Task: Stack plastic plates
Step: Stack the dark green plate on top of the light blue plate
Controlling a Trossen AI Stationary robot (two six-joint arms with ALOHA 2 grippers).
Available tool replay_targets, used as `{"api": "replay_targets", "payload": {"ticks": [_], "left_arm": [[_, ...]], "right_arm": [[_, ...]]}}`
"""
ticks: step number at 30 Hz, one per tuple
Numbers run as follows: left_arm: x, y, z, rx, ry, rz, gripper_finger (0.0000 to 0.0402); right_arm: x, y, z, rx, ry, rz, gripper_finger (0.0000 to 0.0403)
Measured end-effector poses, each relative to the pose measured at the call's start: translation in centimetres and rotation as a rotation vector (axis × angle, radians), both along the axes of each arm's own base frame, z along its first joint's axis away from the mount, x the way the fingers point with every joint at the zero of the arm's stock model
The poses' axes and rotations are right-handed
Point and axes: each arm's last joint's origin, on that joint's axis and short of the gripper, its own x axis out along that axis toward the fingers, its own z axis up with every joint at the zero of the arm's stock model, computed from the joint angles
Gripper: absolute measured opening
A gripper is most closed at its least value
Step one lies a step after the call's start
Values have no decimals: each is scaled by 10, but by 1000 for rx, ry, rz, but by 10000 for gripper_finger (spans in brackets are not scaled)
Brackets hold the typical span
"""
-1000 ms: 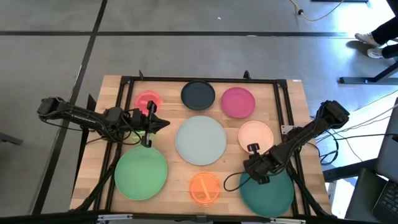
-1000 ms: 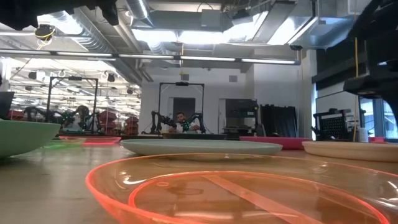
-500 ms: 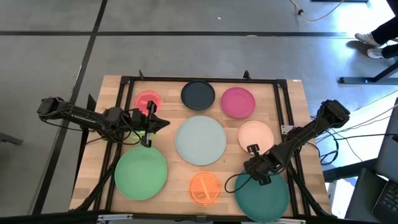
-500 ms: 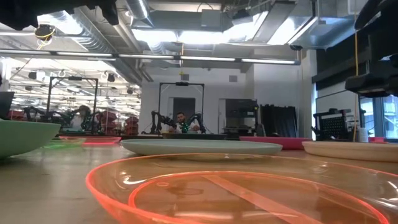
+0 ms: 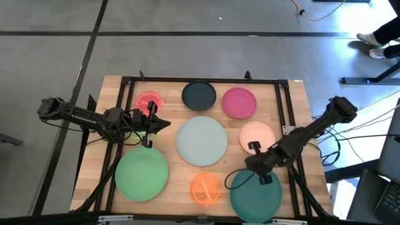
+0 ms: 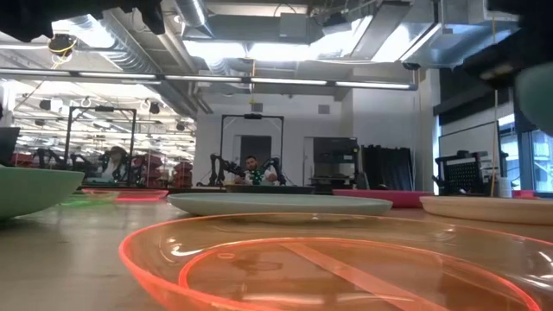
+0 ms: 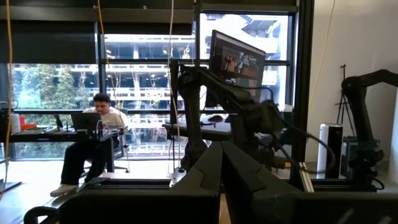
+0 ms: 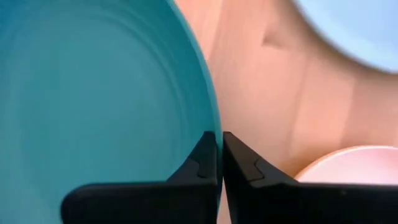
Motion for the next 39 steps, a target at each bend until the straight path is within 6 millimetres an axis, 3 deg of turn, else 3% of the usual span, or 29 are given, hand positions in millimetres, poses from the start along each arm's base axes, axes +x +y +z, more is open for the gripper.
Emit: {"api": "replay_targets", "payload": {"ticks": [7, 16, 25, 33, 39], "left_arm": [[0, 0, 0, 0, -2, 0, 2], [0, 0, 2, -3, -18, 0, 2], [-1, 0, 2, -4, -21, 0, 2], [-1, 0, 2, -4, -25, 0, 2], [-1, 0, 3, -5, -31, 0, 2]], "right_arm": [[11, -35, 21, 83, -74, -237, 1], [34, -85, 24, 79, -160, -479, 1], [56, -136, 33, 89, -354, -623, 0], [74, -170, 21, 79, -394, -706, 0], [93, -180, 1, 116, -389, -686, 0]]}}
